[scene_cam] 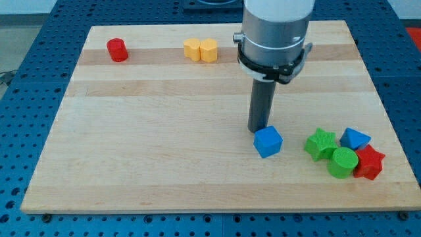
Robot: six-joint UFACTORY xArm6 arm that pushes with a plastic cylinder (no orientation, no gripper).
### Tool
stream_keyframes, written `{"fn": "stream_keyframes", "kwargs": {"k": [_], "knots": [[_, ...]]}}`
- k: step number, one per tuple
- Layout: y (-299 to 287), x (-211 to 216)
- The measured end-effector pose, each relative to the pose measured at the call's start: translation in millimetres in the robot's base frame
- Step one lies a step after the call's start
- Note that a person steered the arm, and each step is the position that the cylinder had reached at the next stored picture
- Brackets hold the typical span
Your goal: Keep blue cube on left side of green circle
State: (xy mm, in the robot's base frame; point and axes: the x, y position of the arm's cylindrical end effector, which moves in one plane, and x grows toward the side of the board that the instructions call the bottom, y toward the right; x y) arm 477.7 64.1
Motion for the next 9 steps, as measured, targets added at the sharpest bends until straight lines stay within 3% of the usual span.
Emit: {"fn": "stream_keyframes", "kwargs": {"k": [2,3,5,9], "knots": [[-10.2,-49.7],[-42.7,-46.6],[-45.1,-43.7],[-17.2,98.0]]}}
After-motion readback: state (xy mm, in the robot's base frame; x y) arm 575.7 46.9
